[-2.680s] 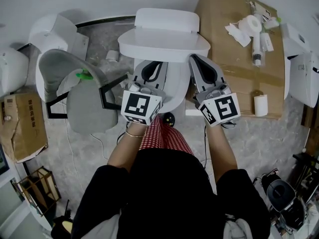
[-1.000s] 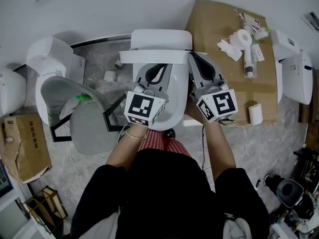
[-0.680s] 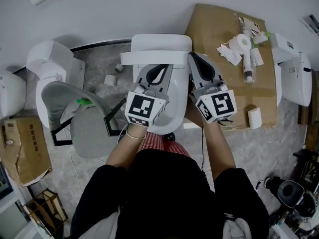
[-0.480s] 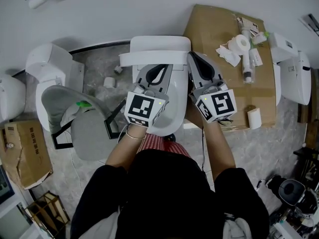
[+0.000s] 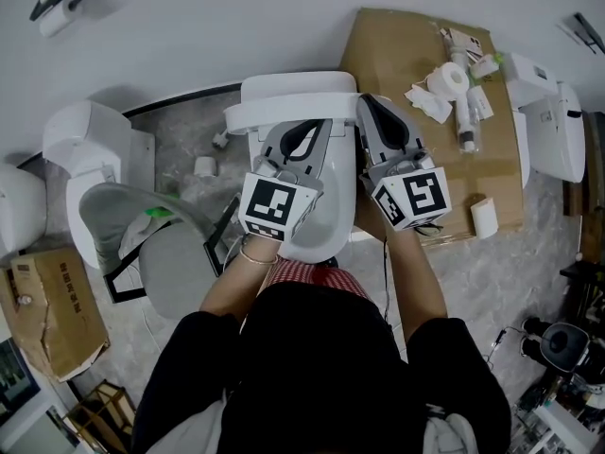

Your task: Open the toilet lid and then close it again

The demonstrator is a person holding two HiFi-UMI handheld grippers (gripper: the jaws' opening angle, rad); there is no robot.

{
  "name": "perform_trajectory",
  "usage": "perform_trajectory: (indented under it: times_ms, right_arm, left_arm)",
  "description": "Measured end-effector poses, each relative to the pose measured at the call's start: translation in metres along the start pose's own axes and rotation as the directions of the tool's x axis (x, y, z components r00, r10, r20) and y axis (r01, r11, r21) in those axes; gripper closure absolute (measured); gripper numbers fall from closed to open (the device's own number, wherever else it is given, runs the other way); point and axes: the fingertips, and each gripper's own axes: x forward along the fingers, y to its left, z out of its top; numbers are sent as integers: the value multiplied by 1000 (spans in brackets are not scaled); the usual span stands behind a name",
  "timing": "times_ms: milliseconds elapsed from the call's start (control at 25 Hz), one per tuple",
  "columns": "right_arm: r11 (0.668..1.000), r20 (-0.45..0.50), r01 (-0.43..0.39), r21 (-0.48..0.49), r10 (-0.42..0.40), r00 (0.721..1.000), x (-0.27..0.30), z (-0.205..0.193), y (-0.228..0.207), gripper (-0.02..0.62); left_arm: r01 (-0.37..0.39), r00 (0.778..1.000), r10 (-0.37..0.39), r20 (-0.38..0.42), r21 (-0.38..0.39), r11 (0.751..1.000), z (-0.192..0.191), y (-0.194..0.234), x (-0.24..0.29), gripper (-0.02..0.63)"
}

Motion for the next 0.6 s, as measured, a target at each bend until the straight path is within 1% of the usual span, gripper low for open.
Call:
perform_trajectory:
  times_ms: [120,240,440,600]
  right_arm:
    - [1000,2,23,1,-23,1000,0,1,-1,575]
    - [1000,0,21,2,-21,1000,-2,1,0,575]
    - [1000,-8,-17,7,17,1000,-2,0,2,575]
    - [998,-20,-56,-9,56,998,2,1,2,575]
  left_arm:
    - [17,1000,-17,2,2,1000,2,1,3,603]
    - [19,1000,-19,-2,9,1000,3,0,5,603]
    - [-9,1000,9,4,14,1000,4,1,6,603]
    - [-32,999,32,1,18,999,4,4,7,603]
